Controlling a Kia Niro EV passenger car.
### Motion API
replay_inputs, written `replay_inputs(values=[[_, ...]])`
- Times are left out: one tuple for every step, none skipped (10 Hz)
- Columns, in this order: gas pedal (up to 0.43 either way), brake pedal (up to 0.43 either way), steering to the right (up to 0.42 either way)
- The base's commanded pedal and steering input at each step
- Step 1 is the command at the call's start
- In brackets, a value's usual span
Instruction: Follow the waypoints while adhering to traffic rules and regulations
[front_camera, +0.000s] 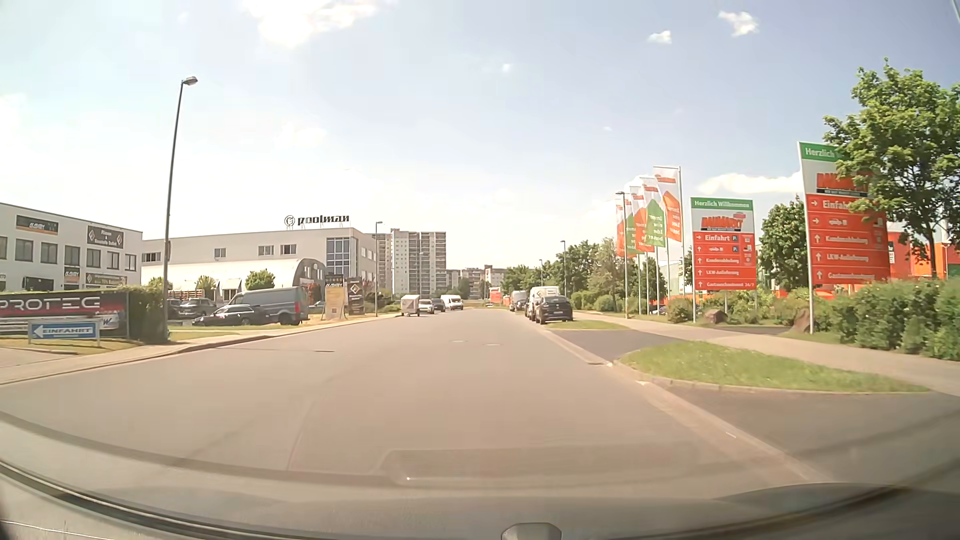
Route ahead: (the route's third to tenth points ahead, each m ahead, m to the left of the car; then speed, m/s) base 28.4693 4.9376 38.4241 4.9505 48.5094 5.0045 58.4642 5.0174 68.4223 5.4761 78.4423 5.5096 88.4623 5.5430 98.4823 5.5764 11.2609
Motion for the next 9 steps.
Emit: replay_inputs(values=[[0.0, 0.189, -0.003], [0.0, 0.195, -0.003], [0.0, 0.195, -0.003], [0.0, 0.195, -0.003], [0.0, 0.201, -0.003], [0.0, 0.201, -0.004], [0.0, 0.201, -0.004], [0.0, 0.201, -0.004], [0.0, 0.207, 0.001]])
